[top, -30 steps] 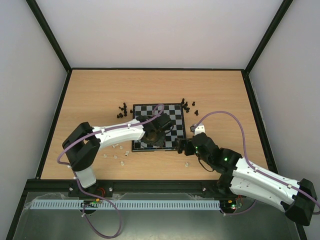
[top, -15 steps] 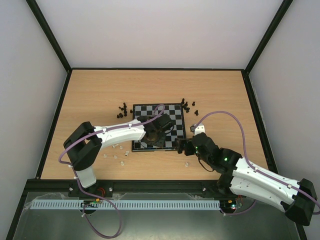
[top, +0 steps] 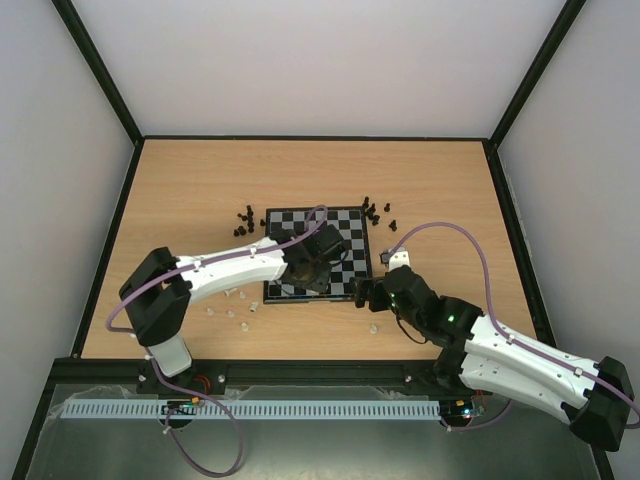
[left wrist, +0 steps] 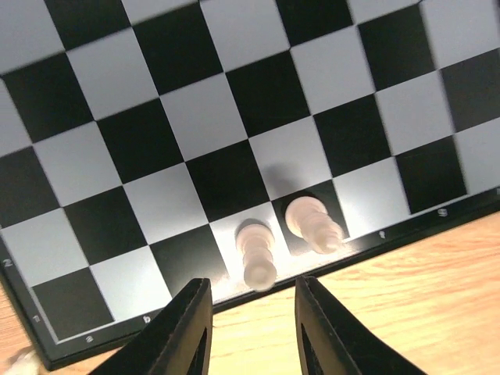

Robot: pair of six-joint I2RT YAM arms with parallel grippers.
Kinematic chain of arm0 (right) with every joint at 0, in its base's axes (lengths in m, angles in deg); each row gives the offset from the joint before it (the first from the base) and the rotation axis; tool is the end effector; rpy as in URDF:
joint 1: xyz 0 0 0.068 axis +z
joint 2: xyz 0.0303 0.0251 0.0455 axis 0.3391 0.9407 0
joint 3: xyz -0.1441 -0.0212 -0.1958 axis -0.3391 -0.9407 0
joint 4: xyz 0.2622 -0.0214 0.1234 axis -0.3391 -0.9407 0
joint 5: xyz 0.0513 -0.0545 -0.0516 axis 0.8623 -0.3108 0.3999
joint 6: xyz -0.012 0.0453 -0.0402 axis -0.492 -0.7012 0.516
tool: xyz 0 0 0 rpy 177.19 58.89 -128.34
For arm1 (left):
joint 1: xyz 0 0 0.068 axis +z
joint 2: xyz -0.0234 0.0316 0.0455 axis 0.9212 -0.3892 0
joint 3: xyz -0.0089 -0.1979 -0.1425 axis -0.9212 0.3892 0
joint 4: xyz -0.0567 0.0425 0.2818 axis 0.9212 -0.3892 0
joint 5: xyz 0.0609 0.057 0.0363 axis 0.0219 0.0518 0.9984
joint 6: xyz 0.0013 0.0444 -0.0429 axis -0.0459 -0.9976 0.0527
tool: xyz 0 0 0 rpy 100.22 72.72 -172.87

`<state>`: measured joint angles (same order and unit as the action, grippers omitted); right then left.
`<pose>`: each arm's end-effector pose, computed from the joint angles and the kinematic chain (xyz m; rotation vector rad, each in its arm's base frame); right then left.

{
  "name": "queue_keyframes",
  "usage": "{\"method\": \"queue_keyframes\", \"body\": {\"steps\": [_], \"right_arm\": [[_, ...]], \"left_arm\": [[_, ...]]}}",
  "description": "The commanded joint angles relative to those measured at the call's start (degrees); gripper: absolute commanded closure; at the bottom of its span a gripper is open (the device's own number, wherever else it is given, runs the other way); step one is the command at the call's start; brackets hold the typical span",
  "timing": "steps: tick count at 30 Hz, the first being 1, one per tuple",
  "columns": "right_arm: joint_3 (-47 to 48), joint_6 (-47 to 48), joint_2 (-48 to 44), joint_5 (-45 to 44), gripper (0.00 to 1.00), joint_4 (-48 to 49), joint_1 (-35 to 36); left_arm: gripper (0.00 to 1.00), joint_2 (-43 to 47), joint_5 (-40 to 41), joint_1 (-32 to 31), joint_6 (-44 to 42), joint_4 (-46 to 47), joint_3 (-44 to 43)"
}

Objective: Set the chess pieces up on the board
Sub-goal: Place the chess piece on the chessboard, then pick up the chess piece at the center of the board.

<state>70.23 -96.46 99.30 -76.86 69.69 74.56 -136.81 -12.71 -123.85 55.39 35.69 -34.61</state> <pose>0.1495 0.1824 0.2052 -0.0968 2.0458 0.6412 0.2086 -0.3074 0.1555 0.3876 2.7713 -0.2496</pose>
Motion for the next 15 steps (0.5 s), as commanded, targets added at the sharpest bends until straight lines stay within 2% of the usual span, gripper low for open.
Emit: {"method": "queue_keyframes", "body": {"steps": [1, 4, 11, 15], "right_arm": [[-0.6, -0.1, 0.3, -0.7, 0.01, -0.5, 0.2], [-0.6, -0.1, 0.7, -0.8, 0.01, -0.5, 0.1], [-0.1, -0.1, 2.1, -1.4, 0.02, -0.4, 0.2], [0.8, 0.0, 3.9, -1.8, 0.01, -0.5, 0.2]], "left_arm": [[0.65, 4.9, 3.0, -0.8, 0.9, -4.8, -3.7], [0.61, 6.9, 4.3, -0.8, 0.9, -5.7, -4.3], [0.41, 13.1, 8.2, -0.8, 0.2, -4.2, -1.9], [0.16, 17.2, 9.8, -0.7, -0.3, -0.8, 0.6]]}}
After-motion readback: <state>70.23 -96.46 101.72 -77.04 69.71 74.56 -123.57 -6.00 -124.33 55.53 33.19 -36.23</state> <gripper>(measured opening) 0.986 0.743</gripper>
